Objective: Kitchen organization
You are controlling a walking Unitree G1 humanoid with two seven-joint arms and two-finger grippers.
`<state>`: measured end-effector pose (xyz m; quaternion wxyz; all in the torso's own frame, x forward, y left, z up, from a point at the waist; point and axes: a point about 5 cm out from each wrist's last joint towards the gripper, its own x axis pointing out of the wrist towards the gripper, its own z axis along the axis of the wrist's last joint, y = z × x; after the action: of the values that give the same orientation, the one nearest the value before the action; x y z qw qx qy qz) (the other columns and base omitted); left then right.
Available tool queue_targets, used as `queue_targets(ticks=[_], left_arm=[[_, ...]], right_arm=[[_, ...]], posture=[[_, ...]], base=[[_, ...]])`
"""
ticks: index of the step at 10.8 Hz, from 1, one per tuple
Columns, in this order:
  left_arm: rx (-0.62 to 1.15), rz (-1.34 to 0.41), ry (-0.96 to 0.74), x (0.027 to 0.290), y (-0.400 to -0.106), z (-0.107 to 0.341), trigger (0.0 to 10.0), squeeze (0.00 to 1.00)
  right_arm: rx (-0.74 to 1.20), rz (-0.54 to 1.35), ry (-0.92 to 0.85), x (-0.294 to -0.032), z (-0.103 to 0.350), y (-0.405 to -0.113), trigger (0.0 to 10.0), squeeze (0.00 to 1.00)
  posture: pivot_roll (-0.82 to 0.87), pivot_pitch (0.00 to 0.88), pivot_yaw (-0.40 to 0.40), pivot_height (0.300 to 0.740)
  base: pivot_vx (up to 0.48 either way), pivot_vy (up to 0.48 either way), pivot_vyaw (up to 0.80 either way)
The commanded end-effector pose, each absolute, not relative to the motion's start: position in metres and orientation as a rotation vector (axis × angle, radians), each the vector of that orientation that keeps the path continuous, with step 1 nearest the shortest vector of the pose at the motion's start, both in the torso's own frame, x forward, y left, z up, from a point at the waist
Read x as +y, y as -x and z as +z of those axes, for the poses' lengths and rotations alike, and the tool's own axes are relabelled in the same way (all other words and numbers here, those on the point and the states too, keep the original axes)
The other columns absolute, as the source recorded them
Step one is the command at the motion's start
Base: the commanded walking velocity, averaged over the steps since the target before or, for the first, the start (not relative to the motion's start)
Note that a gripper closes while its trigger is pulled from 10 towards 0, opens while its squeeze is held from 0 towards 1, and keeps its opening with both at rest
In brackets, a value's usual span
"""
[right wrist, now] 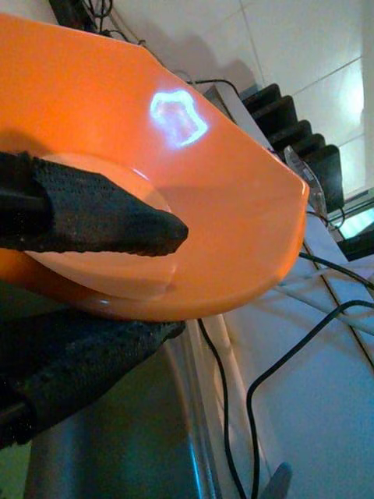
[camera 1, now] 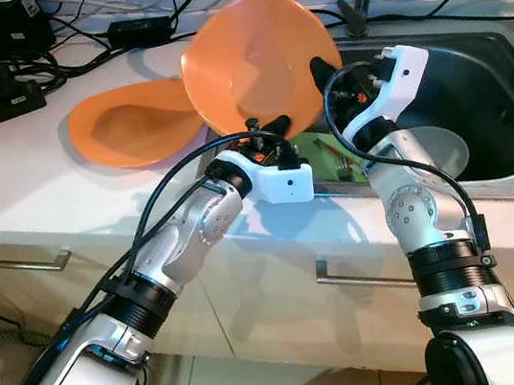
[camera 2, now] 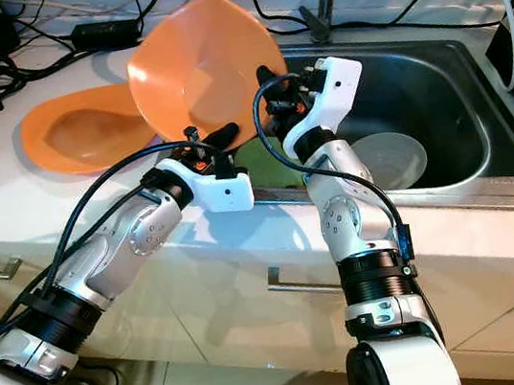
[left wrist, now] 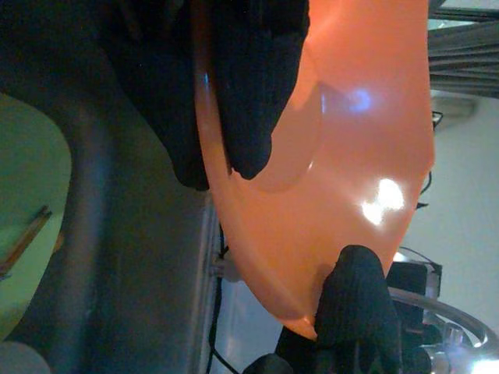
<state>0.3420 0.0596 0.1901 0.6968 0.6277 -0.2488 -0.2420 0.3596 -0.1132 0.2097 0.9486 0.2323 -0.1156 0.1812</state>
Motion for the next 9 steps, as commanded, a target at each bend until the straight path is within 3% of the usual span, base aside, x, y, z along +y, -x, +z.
queue_targets(ticks=[1, 2, 3, 9], left_arm=[[-0.593, -0.512, -1.416, 0.0610, -0.3425, 0.2011, 10.0, 0.00], [-0.595, -0.500, -1.427, 0.0624, -0.3431, 0.2013, 10.0, 0.00], [-0.610, -0.477, -1.445, 0.0635, -0.3439, 0.2044, 10.0, 1.00], [-0.618, -0.440, -1.469, 0.0652, -0.3457, 0.2067, 10.0, 1.00]], right_arm=[[-0.228, 0.372, -0.423, -0.1156, 0.2106, -0.3603, 0.0, 0.00], [-0.226, 0.374, -0.424, -0.1155, 0.2101, -0.3603, 0.0, 0.00], [-0.224, 0.376, -0.423, -0.1155, 0.2100, -0.3603, 0.0, 0.00], [-0.207, 0.374, -0.410, -0.1151, 0.2070, -0.3609, 0.0, 0.00]], posture=[[0.11, 0.041, 0.009, 0.740], [0.12, 0.043, 0.009, 0.740], [0.12, 0.044, 0.008, 0.740], [0.12, 0.046, 0.006, 0.740]], base=[[0.000, 0.000, 0.00], [0.000, 0.000, 0.00], [0.000, 0.000, 0.00], [0.000, 0.000, 0.00]])
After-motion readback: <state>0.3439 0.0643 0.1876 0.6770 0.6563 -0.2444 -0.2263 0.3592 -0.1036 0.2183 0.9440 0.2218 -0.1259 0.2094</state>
